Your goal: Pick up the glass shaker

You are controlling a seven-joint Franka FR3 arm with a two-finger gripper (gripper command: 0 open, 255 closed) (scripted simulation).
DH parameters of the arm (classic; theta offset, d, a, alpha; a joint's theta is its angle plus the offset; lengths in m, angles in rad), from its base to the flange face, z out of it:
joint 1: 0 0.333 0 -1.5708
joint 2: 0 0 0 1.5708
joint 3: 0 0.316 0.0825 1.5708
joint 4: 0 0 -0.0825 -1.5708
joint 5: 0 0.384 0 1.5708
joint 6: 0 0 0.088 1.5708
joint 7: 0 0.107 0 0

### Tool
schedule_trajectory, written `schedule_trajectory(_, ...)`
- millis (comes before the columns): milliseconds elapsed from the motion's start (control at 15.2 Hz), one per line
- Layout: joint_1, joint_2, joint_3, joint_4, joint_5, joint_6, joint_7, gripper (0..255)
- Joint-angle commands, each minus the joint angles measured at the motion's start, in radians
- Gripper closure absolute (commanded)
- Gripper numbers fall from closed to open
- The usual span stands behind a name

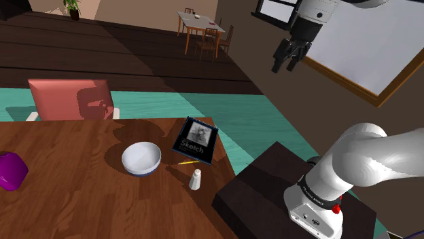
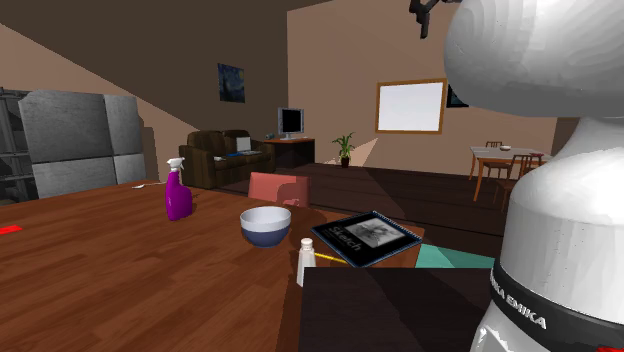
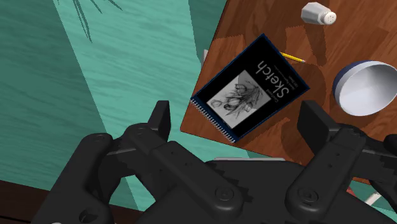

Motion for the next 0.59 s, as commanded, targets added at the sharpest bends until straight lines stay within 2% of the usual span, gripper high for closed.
schedule_trajectory(0,0.000,0.000,0.000,0.000,0.000,0.000,0.000,0)
schedule_trajectory(528,0.058,0.052,0.106,-0.185,0.045,0.227,0.073,0)
